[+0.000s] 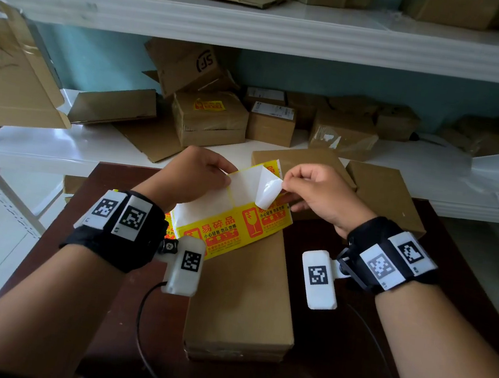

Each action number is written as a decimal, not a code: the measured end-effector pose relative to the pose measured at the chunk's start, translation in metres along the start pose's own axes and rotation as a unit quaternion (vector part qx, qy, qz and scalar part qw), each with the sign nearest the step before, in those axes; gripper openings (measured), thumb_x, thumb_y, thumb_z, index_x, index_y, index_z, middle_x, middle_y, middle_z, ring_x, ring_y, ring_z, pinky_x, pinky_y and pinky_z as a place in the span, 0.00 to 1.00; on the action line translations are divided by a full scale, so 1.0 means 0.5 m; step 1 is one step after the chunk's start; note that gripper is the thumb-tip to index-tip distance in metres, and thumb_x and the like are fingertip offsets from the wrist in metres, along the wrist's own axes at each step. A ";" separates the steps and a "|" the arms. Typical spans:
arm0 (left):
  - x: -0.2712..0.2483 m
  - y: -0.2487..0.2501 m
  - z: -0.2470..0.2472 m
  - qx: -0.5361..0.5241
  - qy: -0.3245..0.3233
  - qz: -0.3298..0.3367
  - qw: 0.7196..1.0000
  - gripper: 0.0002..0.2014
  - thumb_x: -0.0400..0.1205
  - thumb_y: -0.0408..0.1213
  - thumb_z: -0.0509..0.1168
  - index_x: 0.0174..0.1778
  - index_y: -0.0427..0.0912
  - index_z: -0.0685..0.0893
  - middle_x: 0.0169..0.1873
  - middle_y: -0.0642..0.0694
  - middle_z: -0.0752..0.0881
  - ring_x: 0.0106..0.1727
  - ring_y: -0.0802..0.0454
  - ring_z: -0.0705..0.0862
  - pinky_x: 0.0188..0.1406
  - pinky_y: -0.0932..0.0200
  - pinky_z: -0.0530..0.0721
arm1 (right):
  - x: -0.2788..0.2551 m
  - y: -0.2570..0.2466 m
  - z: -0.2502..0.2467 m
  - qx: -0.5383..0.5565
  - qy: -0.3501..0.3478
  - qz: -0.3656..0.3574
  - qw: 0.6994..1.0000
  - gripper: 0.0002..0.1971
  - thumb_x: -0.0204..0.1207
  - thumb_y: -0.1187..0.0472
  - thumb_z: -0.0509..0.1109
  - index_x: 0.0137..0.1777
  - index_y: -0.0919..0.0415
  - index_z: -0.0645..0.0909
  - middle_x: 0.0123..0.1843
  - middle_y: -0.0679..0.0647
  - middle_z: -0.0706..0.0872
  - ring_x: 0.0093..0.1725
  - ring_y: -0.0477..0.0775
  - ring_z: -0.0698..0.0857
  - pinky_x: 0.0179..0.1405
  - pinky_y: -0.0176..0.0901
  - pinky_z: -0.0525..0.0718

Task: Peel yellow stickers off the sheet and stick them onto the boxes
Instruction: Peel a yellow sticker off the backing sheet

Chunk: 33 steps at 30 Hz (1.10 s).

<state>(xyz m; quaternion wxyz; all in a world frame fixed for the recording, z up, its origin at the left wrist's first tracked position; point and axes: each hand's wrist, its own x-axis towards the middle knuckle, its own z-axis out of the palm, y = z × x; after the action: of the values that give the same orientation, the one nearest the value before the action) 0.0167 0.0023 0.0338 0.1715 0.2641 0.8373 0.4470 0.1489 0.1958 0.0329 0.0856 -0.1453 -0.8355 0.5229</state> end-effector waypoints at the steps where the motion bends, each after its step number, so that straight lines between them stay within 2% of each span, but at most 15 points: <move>1: 0.000 0.001 0.000 0.002 0.001 0.000 1.000 0.08 0.81 0.29 0.71 0.49 0.48 0.90 0.35 0.48 0.90 0.27 0.61 0.85 0.28 0.73 0.82 | 0.000 0.000 0.000 0.001 0.000 0.001 1.000 0.07 0.82 0.64 0.68 0.41 0.57 0.83 0.47 0.53 0.90 0.47 0.51 0.90 0.46 0.49 0.88; 4: -0.001 0.002 0.002 0.009 0.006 0.001 1.000 0.09 0.81 0.29 0.71 0.46 0.50 0.89 0.34 0.49 0.89 0.26 0.62 0.84 0.23 0.75 0.79 | -0.003 -0.003 -0.004 0.005 0.007 0.001 1.000 0.08 0.82 0.65 0.68 0.42 0.58 0.83 0.45 0.53 0.90 0.45 0.51 0.91 0.45 0.49 0.87; 7: -0.002 0.001 0.003 0.007 0.010 0.000 1.000 0.08 0.81 0.29 0.71 0.49 0.47 0.90 0.32 0.50 0.88 0.21 0.68 0.82 0.22 0.76 0.76 | -0.004 -0.004 -0.007 0.010 0.015 0.004 1.000 0.08 0.82 0.65 0.68 0.41 0.57 0.83 0.47 0.55 0.90 0.48 0.55 0.91 0.45 0.49 0.87; 11: -0.001 0.002 0.001 0.011 0.008 -0.001 1.000 0.09 0.81 0.30 0.71 0.45 0.51 0.89 0.33 0.50 0.89 0.27 0.62 0.84 0.25 0.75 0.79 | -0.004 -0.001 -0.006 0.015 0.017 0.007 1.000 0.09 0.82 0.65 0.68 0.40 0.57 0.84 0.47 0.55 0.91 0.49 0.56 0.91 0.47 0.51 0.88; 14: -0.001 0.001 0.001 0.014 0.006 0.000 1.000 0.09 0.81 0.30 0.71 0.45 0.51 0.89 0.34 0.49 0.90 0.31 0.59 0.85 0.31 0.70 0.81 | -0.003 0.001 -0.004 0.013 0.015 0.010 1.000 0.09 0.82 0.65 0.68 0.40 0.56 0.84 0.47 0.55 0.91 0.49 0.55 0.92 0.47 0.51 0.88; 17: -0.002 0.000 0.002 0.012 0.005 0.003 1.000 0.10 0.81 0.30 0.71 0.44 0.52 0.89 0.34 0.50 0.90 0.30 0.59 0.85 0.32 0.68 0.82 | -0.003 0.002 -0.003 0.014 0.014 0.012 1.000 0.09 0.82 0.65 0.68 0.40 0.56 0.83 0.47 0.54 0.91 0.48 0.55 0.91 0.47 0.51 0.87; 20: -0.002 -0.001 0.002 0.012 0.005 0.003 1.000 0.08 0.81 0.30 0.71 0.48 0.49 0.90 0.34 0.50 0.90 0.29 0.60 0.85 0.30 0.71 0.81 | -0.006 0.000 0.000 0.012 0.008 0.011 1.000 0.08 0.82 0.64 0.68 0.41 0.57 0.83 0.47 0.53 0.90 0.48 0.54 0.91 0.46 0.49 0.87; 23: -0.004 -0.003 0.000 0.016 0.005 0.004 1.000 0.09 0.81 0.30 0.71 0.45 0.51 0.89 0.35 0.49 0.90 0.30 0.59 0.85 0.33 0.67 0.81 | -0.010 -0.003 0.001 0.011 0.003 0.009 1.000 0.08 0.82 0.64 0.68 0.41 0.56 0.83 0.46 0.52 0.90 0.47 0.53 0.91 0.45 0.47 0.87; 28: -0.008 -0.009 -0.003 0.019 0.000 0.017 1.000 0.13 0.81 0.29 0.71 0.40 0.55 0.88 0.33 0.50 0.90 0.24 0.68 0.84 0.26 0.76 0.79 | -0.016 -0.002 -0.001 0.017 0.007 0.010 1.000 0.09 0.82 0.65 0.68 0.41 0.57 0.83 0.45 0.52 0.90 0.47 0.53 0.91 0.44 0.47 0.86; 33: -0.007 -0.005 -0.001 0.017 0.000 0.013 1.000 0.12 0.81 0.30 0.71 0.41 0.55 0.88 0.34 0.50 0.90 0.30 0.60 0.85 0.30 0.70 0.81 | -0.018 0.001 -0.001 0.016 0.010 0.018 1.000 0.08 0.82 0.66 0.68 0.40 0.57 0.82 0.47 0.55 0.90 0.47 0.54 0.91 0.43 0.45 0.86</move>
<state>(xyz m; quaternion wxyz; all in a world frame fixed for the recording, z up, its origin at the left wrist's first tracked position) 0.0185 -0.0016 0.0322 0.1610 0.2781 0.8413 0.4348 0.1576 0.1934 0.0325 0.0874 -0.1641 -0.8233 0.5363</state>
